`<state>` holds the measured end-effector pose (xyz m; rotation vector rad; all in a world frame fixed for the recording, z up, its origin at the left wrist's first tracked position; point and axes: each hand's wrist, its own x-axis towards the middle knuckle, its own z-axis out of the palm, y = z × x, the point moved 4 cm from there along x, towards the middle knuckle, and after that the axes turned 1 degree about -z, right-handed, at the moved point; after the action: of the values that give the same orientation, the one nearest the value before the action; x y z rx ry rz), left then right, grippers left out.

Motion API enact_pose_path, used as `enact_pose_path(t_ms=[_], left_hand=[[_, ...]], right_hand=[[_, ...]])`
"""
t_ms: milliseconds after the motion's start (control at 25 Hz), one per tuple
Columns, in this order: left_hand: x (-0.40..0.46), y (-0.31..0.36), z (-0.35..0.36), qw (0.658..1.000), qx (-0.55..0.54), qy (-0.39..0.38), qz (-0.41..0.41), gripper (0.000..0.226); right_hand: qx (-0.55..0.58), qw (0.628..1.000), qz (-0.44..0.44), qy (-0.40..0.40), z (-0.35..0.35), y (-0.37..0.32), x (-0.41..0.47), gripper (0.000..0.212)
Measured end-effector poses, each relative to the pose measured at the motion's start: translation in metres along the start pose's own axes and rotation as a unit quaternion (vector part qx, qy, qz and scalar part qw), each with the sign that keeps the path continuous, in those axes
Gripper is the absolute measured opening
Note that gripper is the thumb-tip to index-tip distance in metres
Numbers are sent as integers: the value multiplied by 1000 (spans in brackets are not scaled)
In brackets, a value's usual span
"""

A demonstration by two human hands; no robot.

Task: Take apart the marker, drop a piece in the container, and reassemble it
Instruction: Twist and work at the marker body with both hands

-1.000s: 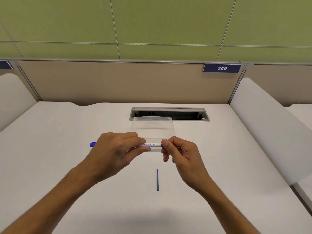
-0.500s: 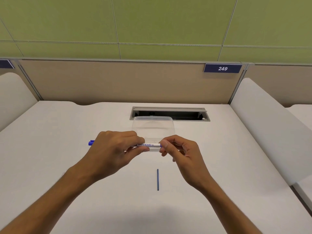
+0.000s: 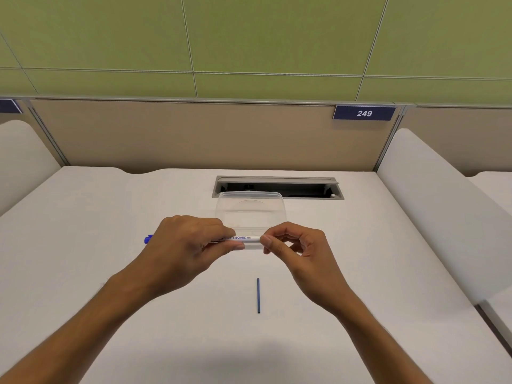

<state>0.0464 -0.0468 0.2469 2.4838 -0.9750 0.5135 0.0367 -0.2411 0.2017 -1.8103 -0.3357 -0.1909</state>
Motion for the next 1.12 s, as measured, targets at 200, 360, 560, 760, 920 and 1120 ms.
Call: enact_pose_path(t_ms=[200,360,560,760,920,1120], left_hand=[[0,-1,-1,1000,-26,9,-9,31],[2,4,-4,1000,7,15,21,28],[2,8,-2,993,100,-4,54,31],[2,3,0,999,39,0,21,33],[1,-5,2,999,-39,-2,-32,33],[1,-5,2,997,-59,-9,-40,21]], right_hand=[[-6,1000,-3,3,-3,-1,0,3],[-1,1000,13,21,2,-2,2,23],[-16,999,28,8,4,2,5,33],[4,1000,13,2,-1,-1,5,22],[-2,1000,-5,-8,-5,-6,5,7],[-20,1000,-9,-4,-6,-5,4,4]])
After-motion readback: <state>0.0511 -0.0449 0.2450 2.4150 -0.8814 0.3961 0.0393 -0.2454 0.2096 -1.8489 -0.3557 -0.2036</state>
